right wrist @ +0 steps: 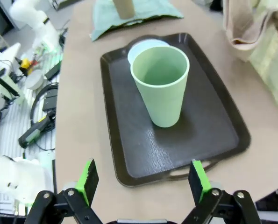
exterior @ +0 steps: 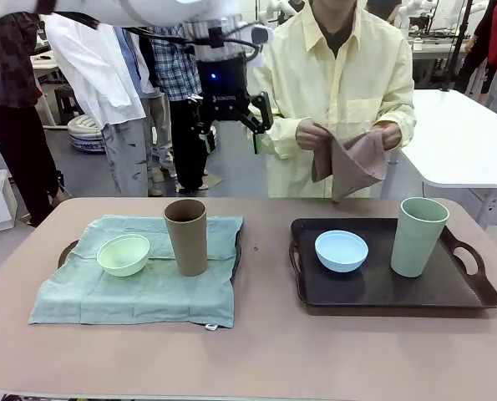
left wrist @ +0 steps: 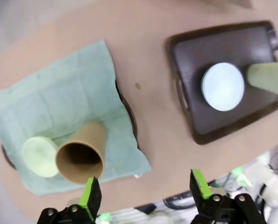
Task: Set up a tray with a mat and arrange the tableware.
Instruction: Pick up the Picnic Bowl and Reusable plastic cup from the Handle tray in front of the human's position and hold them in the air.
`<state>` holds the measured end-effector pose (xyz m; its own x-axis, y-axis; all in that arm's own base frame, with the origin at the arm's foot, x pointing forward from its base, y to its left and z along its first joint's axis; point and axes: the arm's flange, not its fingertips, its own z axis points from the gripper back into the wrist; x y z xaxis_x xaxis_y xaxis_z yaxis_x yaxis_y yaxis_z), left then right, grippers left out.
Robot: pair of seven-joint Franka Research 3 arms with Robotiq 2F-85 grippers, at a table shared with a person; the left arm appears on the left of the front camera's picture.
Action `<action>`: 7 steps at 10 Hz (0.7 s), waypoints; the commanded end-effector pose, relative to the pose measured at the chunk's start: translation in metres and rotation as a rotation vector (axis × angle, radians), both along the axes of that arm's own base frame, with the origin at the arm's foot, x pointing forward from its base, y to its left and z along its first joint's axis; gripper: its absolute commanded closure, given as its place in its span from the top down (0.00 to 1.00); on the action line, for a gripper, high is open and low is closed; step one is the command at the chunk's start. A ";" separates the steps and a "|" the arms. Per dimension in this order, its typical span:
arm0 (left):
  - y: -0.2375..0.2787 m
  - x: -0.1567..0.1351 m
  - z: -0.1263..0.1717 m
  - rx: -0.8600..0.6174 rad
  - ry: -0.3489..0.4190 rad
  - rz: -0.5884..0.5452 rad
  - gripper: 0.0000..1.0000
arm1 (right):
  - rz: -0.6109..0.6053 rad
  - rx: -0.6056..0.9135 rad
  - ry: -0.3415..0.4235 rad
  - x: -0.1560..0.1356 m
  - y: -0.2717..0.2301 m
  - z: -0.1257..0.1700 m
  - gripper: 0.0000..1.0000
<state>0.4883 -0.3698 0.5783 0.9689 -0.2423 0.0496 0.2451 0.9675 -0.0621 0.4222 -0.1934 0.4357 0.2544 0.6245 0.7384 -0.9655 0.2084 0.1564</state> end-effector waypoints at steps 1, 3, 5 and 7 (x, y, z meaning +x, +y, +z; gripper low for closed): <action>-0.026 0.024 -0.015 0.049 0.013 -0.005 1.00 | 0.038 0.006 -0.005 0.004 0.008 0.000 1.00; -0.047 0.029 -0.044 0.048 0.038 -0.041 1.00 | 0.043 -0.001 -0.001 0.002 0.011 -0.001 1.00; -0.068 0.032 -0.068 0.058 0.051 -0.047 1.00 | 0.030 -0.006 0.009 0.004 0.012 -0.004 1.00; -0.096 0.028 -0.087 0.044 0.048 -0.051 1.00 | 0.032 -0.003 0.013 0.006 0.011 -0.007 1.00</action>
